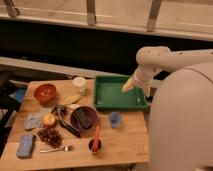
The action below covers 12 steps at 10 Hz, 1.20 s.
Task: Place brush in red bowl
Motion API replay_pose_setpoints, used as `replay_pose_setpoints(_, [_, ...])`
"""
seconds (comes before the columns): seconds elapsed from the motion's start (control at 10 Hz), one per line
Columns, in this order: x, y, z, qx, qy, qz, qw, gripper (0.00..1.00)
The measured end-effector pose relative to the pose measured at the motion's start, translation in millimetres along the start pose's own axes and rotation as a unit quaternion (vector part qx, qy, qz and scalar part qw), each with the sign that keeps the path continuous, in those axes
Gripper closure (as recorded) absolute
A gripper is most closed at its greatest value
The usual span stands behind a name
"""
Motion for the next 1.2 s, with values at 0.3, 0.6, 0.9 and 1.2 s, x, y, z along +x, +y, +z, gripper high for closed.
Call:
replay_pose_setpoints(0.3, [2.9, 38.3, 1.8, 0.009, 0.008, -0.07, 0.9974, 0.2])
replay_pose_setpoints(0.6, [17.3, 112.7, 13.5, -0.003, 0.021, -0.16, 0.9869, 0.2])
replay_pose_setpoints(0.9, [30.3, 148.7, 15.2, -0.02, 0.022, -0.208, 0.9776, 0.2])
replay_pose_setpoints(1.2, [30.6, 150.3, 16.0, -0.022, 0.023, -0.211, 0.977, 0.2])
